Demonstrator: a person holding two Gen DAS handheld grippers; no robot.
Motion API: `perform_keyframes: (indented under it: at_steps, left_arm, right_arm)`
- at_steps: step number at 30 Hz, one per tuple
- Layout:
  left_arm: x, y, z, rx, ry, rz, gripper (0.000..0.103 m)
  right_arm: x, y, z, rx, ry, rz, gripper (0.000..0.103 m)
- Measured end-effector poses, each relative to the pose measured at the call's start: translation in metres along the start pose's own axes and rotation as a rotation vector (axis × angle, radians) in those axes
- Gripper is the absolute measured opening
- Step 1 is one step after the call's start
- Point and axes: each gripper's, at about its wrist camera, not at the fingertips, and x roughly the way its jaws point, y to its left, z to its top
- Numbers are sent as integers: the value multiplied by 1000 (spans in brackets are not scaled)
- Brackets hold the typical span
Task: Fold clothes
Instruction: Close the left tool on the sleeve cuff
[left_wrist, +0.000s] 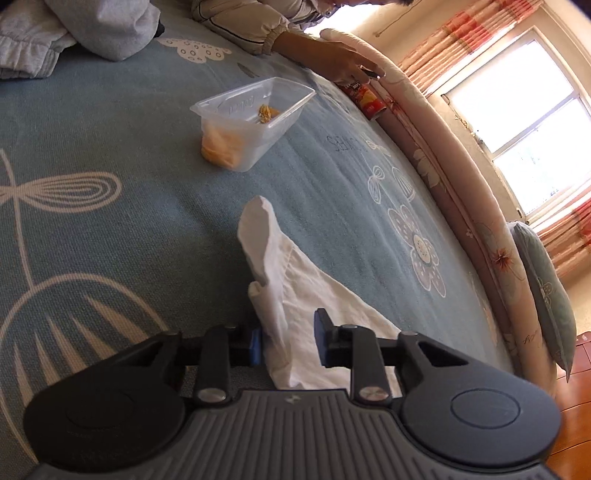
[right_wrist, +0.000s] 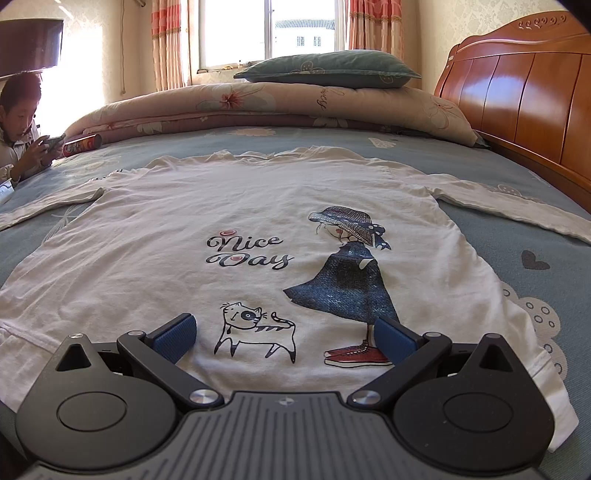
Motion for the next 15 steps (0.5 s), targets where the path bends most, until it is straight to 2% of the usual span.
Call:
perform_keyframes:
  at_steps: [4,5,11,15]
  left_arm:
    - [-5,-27,-1,85,14,113,8]
    - [-8,-38,-2,117,13,120,7]
    - [-35,-120,-9,349,-31,109,7]
    - [-52,-174,-13,439,-45,86,7]
  right_arm:
    - [0,0,0,1,1,1,103]
    - [-1,0,0,1,-3,1,103]
    - [-14,-1,4,2,-76,5,103]
    - [-24,-3,6,-4,-123,16,103]
